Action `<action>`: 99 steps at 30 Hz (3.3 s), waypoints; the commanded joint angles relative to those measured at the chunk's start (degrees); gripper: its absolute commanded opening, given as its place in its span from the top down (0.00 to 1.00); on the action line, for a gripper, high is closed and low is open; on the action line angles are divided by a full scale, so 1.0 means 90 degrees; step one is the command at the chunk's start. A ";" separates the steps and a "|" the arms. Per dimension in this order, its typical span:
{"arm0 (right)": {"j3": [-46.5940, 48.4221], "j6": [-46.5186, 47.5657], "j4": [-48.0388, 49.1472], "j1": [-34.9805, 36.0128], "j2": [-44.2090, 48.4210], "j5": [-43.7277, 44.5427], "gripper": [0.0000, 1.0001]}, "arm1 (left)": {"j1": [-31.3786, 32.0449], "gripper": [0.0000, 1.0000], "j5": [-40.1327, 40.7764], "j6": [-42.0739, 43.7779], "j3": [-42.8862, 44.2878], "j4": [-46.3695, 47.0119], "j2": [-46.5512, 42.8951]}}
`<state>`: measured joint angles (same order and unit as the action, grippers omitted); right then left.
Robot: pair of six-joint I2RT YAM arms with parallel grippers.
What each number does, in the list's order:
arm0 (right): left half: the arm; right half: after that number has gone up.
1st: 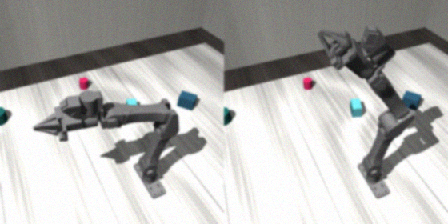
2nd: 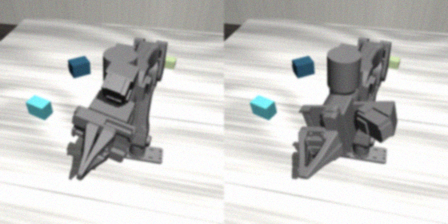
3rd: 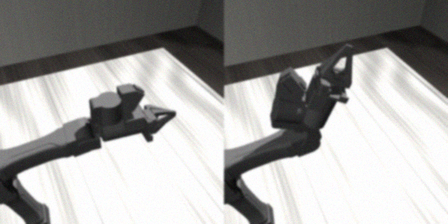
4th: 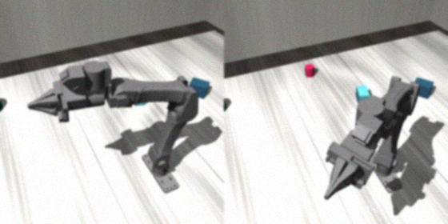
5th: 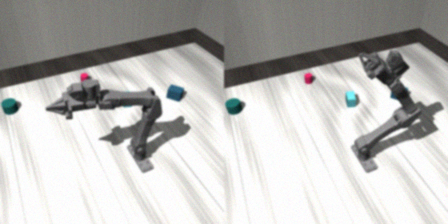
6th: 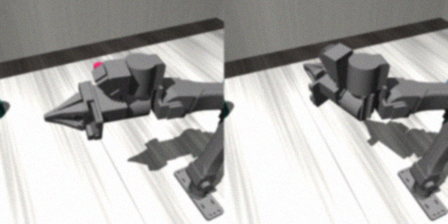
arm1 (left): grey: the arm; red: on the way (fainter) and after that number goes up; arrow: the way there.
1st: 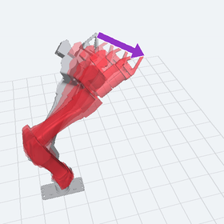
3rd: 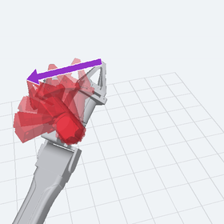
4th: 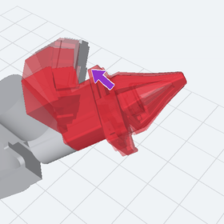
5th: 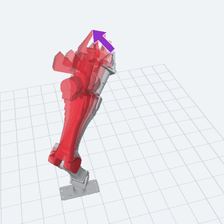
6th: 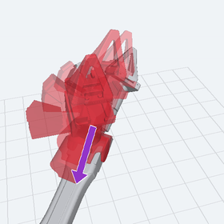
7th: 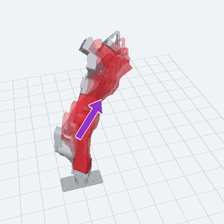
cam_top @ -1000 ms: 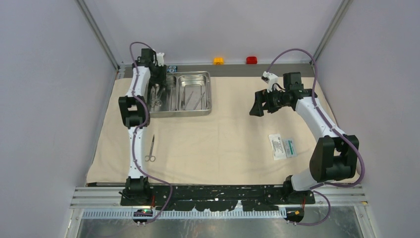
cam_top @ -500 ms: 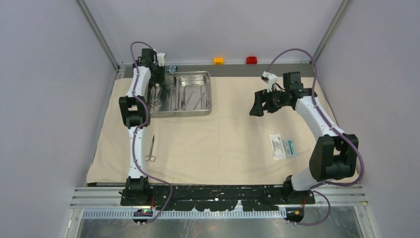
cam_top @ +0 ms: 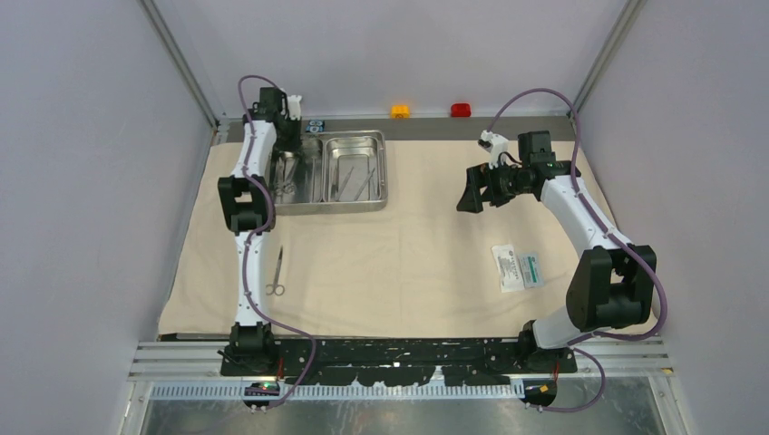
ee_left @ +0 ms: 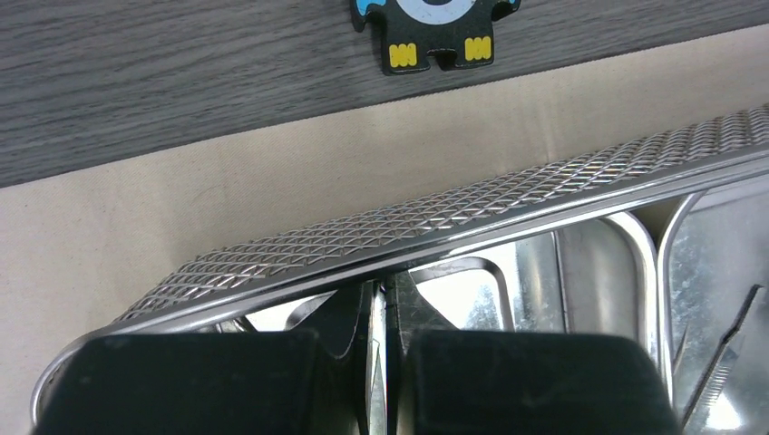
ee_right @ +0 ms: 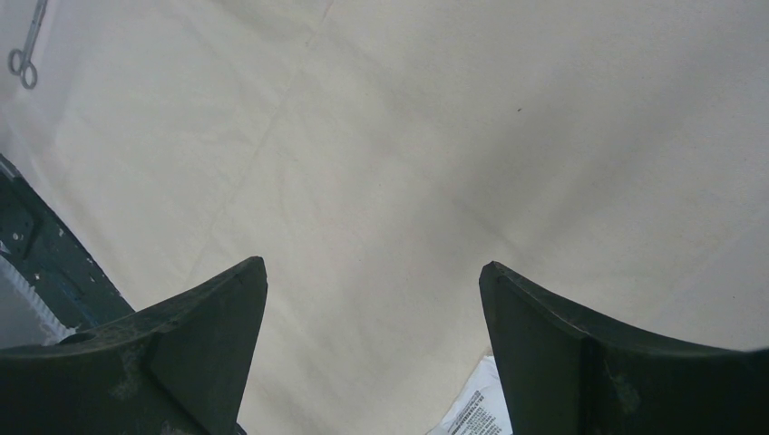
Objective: Open and lay out the surgical kit
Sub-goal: Pick up the medical item from the container, then place the medical item in the surgical kit.
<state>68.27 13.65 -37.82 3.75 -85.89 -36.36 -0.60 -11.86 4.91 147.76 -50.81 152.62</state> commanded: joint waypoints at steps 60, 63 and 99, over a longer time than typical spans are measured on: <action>0.0315 0.0133 -0.0006 -0.0011 -0.0089 -0.0266 0.08 | 0.0279 1.00 -0.0081 -0.0515 -0.0819 -0.1083 -0.3403; 0.0315 0.0126 -0.0005 -0.0012 -0.0074 -0.0291 0.08 | 0.0282 1.00 -0.0124 -0.0516 -0.1768 -0.1092 -0.4125; 0.0202 -0.0009 0.0106 -0.0014 0.0254 -0.0288 0.09 | 0.0810 1.00 0.0039 -0.2039 -0.8740 0.0215 -0.6399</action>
<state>69.17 13.58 -38.63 3.75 -86.17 -39.09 6.63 -12.08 -12.29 67.99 -50.22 94.19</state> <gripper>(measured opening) 0.914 0.029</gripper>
